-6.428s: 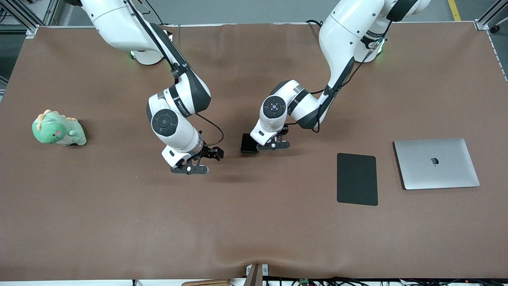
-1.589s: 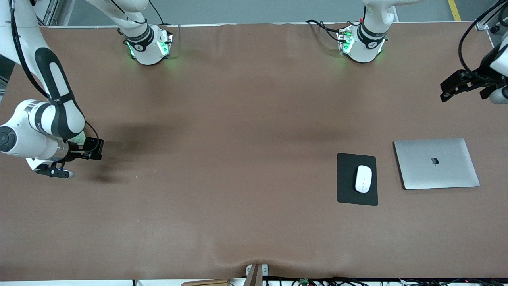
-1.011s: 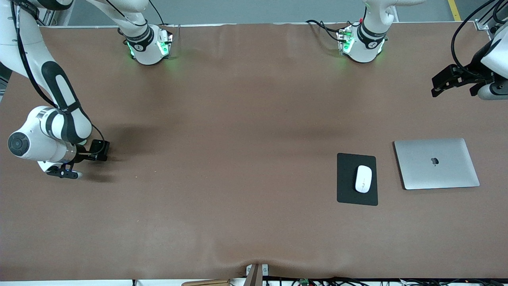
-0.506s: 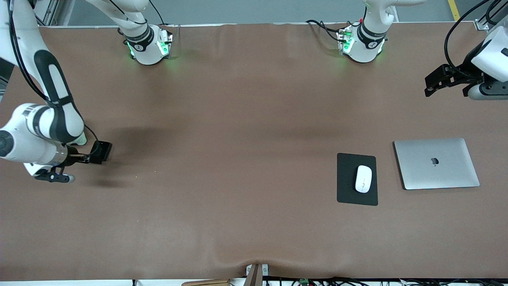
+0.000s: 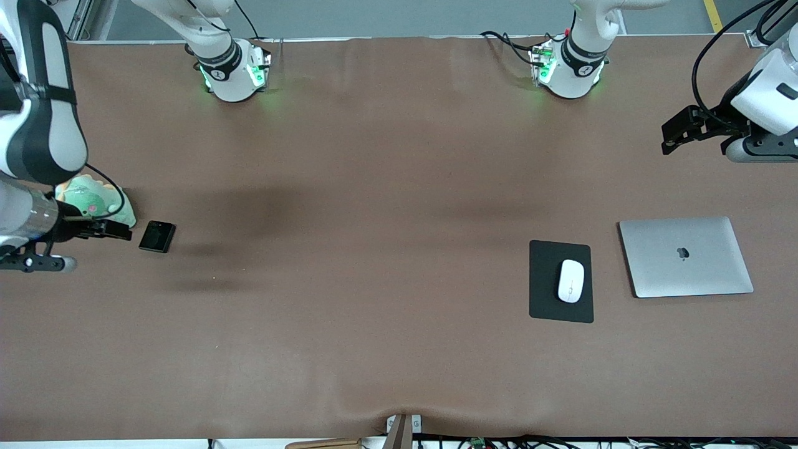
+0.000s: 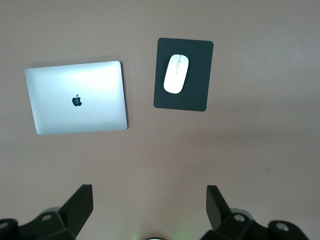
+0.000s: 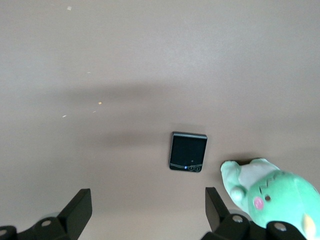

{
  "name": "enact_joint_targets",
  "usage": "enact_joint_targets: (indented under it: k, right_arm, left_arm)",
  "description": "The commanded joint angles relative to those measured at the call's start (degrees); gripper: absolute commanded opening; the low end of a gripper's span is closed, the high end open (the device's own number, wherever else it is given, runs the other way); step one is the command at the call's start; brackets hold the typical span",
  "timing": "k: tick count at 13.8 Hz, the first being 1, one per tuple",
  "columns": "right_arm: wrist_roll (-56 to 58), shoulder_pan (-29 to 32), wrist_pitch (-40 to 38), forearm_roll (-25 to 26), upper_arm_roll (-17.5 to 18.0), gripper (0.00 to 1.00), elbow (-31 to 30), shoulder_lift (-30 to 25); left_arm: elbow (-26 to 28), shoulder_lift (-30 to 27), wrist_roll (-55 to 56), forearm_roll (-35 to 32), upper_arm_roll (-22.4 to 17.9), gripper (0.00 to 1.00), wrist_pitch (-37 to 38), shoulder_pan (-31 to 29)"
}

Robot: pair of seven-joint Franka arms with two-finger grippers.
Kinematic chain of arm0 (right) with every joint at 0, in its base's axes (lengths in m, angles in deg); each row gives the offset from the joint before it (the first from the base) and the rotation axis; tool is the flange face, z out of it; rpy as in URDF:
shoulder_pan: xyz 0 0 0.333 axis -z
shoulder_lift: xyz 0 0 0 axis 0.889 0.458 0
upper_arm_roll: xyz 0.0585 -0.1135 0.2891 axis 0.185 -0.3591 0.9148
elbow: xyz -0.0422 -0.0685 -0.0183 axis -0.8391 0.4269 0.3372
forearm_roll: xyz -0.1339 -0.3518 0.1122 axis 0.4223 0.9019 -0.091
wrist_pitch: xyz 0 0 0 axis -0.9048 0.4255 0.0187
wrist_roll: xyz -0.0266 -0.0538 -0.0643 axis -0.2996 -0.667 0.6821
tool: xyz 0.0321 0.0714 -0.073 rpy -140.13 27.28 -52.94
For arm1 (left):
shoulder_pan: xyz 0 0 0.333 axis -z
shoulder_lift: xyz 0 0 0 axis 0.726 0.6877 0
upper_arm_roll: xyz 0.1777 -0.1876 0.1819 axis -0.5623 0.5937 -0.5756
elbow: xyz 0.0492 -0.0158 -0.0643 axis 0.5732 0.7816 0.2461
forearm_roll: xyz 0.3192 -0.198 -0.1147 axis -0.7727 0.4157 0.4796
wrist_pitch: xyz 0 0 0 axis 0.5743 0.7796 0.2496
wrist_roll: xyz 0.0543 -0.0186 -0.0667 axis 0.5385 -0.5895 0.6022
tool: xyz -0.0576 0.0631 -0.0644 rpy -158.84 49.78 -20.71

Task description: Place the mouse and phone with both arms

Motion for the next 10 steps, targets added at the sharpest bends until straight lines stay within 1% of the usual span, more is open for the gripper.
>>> enact_joint_targets:
  k: [1,4,5,10]
  right_arm:
    - [-0.5,-0.2,-4.3,-2.9,0.2,1.0,0.9,-4.8]
    - [-6.2,-2.9,-14.3,-3.9,0.4,1.0,7.5,-5.2]
    - [-7.9,-4.0,-16.2,-3.8,0.4,1.0,8.8,-5.5]
    - [-9.1,-10.6,-21.4,-3.9,0.5,1.0,9.2,-10.6]
  left_arm:
    - [-0.2,0.6,-0.1,1.3,0.1,1.0,-0.7,-0.3]
    - [-0.4,1.2,-0.5,1.3,0.1,1.0,-0.9,-0.4]
    - [-0.5,1.2,-0.5,1.3,0.1,1.0,-0.9,-0.5]
    - [-0.5,1.3,-0.5,1.0,0.0,1.0,-0.9,-0.9]
